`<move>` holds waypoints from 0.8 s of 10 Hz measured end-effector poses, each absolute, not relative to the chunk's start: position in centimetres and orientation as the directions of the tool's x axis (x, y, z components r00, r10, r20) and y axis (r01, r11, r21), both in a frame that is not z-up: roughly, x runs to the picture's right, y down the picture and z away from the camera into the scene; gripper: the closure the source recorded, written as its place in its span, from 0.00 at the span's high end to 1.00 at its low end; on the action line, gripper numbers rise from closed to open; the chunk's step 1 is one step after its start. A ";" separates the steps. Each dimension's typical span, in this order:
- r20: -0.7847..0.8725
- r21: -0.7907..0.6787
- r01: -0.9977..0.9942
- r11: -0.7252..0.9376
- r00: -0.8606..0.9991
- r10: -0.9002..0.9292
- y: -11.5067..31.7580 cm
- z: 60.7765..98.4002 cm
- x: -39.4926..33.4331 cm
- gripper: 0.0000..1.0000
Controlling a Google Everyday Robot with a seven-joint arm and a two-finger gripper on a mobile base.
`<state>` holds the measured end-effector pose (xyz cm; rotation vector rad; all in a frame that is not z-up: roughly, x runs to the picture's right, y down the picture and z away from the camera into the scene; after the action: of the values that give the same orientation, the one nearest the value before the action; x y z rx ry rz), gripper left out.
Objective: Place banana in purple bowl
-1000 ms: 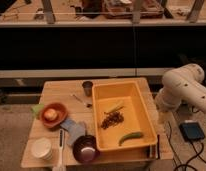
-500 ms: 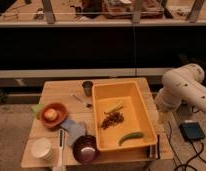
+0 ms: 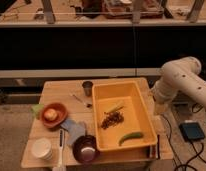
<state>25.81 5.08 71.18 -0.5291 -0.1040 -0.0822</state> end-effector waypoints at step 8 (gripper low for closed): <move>0.334 -0.441 0.333 0.833 0.923 -0.192 -3.8 77.8 18.9 0.65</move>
<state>18.92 -3.84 77.78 -0.5155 -0.2834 -0.2819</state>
